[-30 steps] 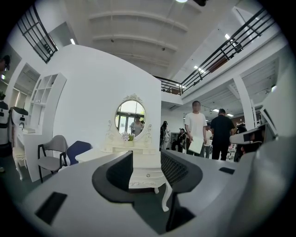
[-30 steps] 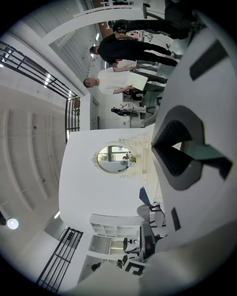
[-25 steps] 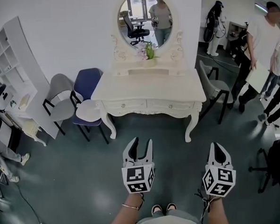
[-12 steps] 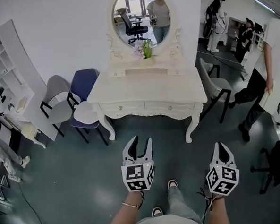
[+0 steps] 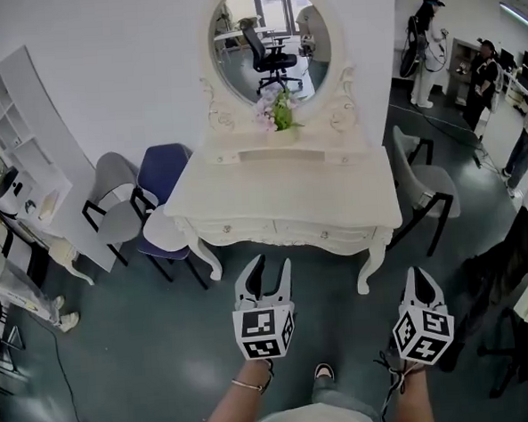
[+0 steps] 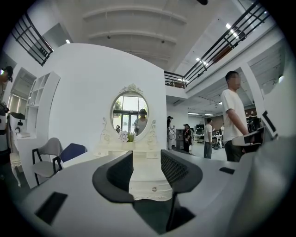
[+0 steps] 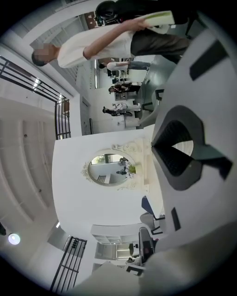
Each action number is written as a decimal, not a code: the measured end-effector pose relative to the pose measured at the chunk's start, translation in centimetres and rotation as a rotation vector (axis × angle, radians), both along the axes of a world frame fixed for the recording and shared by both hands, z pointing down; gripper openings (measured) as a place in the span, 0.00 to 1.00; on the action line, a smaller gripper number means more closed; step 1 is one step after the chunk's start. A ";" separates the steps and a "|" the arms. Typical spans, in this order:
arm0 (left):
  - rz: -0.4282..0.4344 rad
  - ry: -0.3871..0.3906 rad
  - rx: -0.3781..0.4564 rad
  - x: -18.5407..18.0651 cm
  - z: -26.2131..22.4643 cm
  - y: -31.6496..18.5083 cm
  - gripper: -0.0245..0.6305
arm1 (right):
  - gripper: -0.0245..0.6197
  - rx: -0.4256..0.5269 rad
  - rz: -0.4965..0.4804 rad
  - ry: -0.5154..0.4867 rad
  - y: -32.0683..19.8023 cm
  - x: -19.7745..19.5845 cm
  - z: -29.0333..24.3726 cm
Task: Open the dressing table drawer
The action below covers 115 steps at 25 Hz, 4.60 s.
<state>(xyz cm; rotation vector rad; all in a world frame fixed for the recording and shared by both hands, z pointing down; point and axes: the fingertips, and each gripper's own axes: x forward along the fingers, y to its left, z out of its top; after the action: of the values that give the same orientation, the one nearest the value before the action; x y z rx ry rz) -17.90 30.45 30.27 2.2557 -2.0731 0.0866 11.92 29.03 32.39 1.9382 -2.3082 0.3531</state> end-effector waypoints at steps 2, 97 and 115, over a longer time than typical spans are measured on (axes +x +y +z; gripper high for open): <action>-0.009 -0.003 0.000 0.5 -0.2 -2.1 0.32 | 0.05 0.001 -0.013 -0.001 -2.5 0.4 -0.2; 0.130 0.007 -0.153 6.2 4.9 -52.4 0.32 | 0.05 -0.165 0.135 -0.024 -48.5 6.7 3.7; 0.120 0.008 -0.244 10.7 8.5 -53.1 0.32 | 0.05 -0.224 0.107 -0.022 -50.3 9.9 6.4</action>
<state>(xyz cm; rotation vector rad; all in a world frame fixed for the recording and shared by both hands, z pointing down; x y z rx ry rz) -7.20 -22.65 38.74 2.2231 -1.8095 0.3189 21.87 -21.32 38.79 1.9584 -2.0790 0.6176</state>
